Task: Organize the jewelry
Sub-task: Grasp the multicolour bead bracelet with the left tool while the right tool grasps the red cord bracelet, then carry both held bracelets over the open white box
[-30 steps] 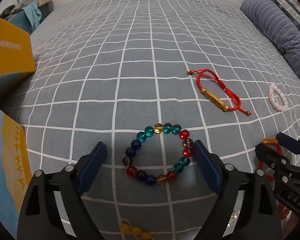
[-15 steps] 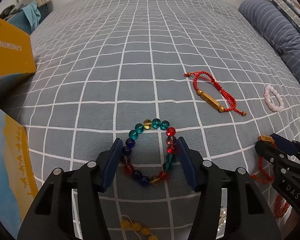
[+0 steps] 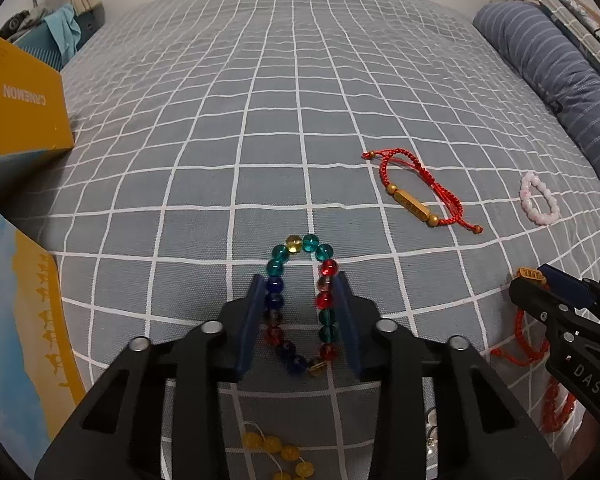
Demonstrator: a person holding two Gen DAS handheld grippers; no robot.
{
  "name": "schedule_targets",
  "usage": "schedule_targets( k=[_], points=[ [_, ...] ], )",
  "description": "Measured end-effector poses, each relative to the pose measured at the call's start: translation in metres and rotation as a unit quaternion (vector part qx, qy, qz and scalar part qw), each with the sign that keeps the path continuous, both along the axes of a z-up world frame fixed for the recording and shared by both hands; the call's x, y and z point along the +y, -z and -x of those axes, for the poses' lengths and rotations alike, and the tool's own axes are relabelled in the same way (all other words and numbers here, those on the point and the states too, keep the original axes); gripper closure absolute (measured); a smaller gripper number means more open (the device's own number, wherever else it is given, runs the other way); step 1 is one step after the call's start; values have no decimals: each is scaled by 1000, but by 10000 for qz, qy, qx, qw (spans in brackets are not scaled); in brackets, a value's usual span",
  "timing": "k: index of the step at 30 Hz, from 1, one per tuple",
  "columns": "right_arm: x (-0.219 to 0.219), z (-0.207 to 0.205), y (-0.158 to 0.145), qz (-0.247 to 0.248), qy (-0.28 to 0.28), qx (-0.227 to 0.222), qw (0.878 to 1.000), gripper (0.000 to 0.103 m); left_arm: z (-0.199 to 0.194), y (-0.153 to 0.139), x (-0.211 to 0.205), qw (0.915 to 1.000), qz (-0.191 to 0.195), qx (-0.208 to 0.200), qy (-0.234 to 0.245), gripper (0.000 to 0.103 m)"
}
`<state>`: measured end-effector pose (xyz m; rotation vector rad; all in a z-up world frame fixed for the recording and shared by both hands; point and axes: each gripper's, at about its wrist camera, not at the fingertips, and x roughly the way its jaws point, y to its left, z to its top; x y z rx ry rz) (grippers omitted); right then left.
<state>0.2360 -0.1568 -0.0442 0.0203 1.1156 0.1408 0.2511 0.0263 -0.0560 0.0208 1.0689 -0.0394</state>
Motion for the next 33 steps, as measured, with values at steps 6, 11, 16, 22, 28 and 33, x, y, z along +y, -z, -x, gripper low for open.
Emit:
schedule_targets(
  k=[6,11,16,22,28,33],
  points=[
    [0,1,-1,10,-10,0,10000,65,-1,1,-1,10000,-51,22,4,94],
    [1,1,-1,14,-19,-9,10000,65,-2,4,3,9999,-59,70,-55,94],
    [0,1,-3,13,2,-33,10000,65,0,-2,2,10000,-35,-6,-85,94],
    [-1,2,-5,18,0,-69,10000,65,4,-13,3,9998,63,-128,-99,94],
    [-2,3,-10,-4,21,-112,9999,65,15,-34,0,9991,184,-381,-83,94],
    [0,7,-17,-12,3,-179,9998,65,23,-50,-2,9983,228,-532,-33,94]
  ],
)
